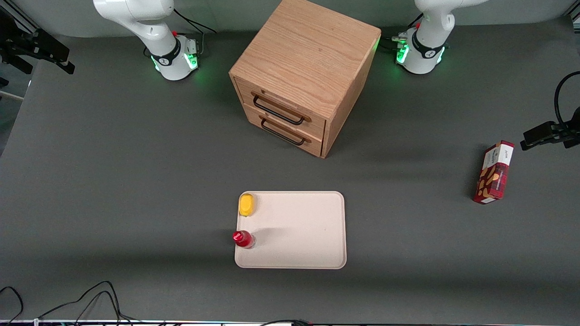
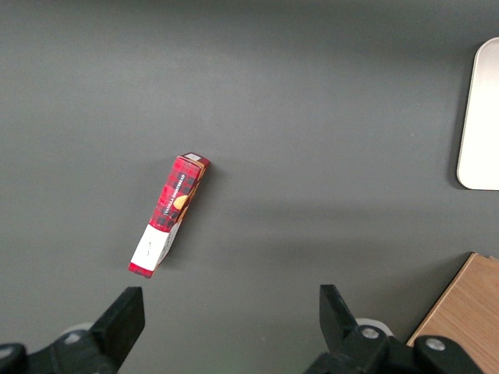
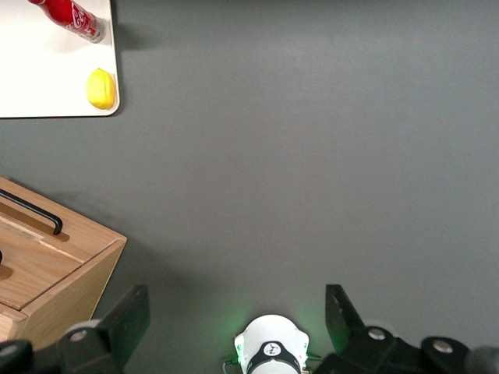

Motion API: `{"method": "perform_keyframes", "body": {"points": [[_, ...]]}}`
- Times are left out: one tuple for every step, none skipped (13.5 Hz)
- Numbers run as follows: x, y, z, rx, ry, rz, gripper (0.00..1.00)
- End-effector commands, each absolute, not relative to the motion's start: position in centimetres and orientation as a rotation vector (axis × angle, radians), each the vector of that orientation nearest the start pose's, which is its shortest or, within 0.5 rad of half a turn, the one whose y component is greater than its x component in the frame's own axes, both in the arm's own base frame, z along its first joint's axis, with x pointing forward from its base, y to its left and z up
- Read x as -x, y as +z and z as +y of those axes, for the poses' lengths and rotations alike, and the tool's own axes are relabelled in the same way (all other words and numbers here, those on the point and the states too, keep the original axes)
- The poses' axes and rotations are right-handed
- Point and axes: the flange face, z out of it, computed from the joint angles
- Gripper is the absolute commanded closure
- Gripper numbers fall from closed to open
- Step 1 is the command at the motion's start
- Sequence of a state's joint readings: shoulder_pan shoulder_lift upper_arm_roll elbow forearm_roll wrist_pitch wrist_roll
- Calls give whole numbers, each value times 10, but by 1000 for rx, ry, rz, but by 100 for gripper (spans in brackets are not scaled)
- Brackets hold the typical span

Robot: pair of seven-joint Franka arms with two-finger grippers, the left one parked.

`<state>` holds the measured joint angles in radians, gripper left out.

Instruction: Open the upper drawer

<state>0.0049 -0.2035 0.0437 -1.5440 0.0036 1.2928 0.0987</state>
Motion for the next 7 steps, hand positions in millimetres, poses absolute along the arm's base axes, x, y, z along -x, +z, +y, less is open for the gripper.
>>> {"method": "perform_keyframes", "body": {"points": [[-454, 721, 18, 3156, 95, 125, 0], [-455, 724, 19, 3156, 86, 133, 0], [-455, 724, 19, 3156, 83, 135, 0], [-455, 722, 17, 3153, 93, 131, 0], [-455, 720, 13, 3145, 120, 125, 0], [-453, 720, 16, 3132, 140, 64, 0], [-451, 720, 30, 3093, 154, -92, 0]]}}
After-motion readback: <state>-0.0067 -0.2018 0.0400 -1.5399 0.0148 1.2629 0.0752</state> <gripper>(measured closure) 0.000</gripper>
